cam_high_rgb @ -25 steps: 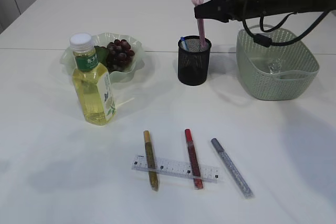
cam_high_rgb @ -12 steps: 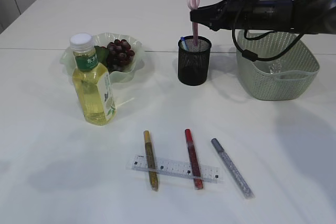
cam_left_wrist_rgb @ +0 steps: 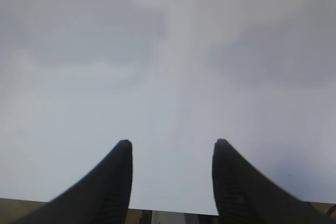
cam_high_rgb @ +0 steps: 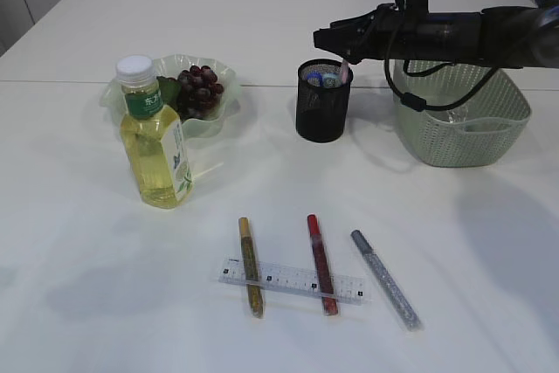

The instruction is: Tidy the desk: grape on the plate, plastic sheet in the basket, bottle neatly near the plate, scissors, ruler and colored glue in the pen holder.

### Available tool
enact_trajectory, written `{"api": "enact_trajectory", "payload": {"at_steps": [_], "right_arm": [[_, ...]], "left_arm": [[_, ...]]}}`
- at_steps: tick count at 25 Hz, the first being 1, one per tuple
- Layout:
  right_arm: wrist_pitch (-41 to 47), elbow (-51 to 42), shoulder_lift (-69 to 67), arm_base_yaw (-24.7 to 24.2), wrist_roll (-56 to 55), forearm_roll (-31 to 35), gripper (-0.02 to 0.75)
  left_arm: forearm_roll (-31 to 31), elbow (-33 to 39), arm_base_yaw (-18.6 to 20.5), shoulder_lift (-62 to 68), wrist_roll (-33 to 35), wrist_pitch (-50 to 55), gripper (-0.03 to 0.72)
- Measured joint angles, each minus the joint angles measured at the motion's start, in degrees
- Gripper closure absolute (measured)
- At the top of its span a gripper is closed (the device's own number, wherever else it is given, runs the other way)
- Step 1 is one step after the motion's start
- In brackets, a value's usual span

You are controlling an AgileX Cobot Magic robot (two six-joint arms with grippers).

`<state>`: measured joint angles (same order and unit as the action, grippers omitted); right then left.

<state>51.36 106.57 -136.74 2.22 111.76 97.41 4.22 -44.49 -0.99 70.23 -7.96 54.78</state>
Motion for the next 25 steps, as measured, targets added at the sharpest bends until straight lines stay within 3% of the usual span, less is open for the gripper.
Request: {"api": "enact_trajectory", "payload": {"at_steps": [5,7,12,17,25], "right_arm": [[-0.5,0.0,0.85,0.0,-4.9,-0.47,0.299],[-1.92,0.0,2.9,0.0,-10.29,-3.58,0.298],[-4.96,0.0,11.61,0.0,-35.47,-25.43,0.301],[0.76,0.0,21.93,0.61,-61.58,-50.65,0.334],[13.56,0.0,31.04,3.74,-76.42,-64.25,0.346]], "left_arm": [[0.0,0.0,0.0,0.0,0.0,0.0,0.327],[0.0,0.0,0.0,0.0,0.0,0.0,0.327],[0.0,0.0,0.0,0.0,0.0,-0.34,0.327],[0.0,0.0,0.0,0.0,0.0,-1.63,0.328],[0.0,0.0,0.0,0.0,0.0,-3.75,0.328]]}}
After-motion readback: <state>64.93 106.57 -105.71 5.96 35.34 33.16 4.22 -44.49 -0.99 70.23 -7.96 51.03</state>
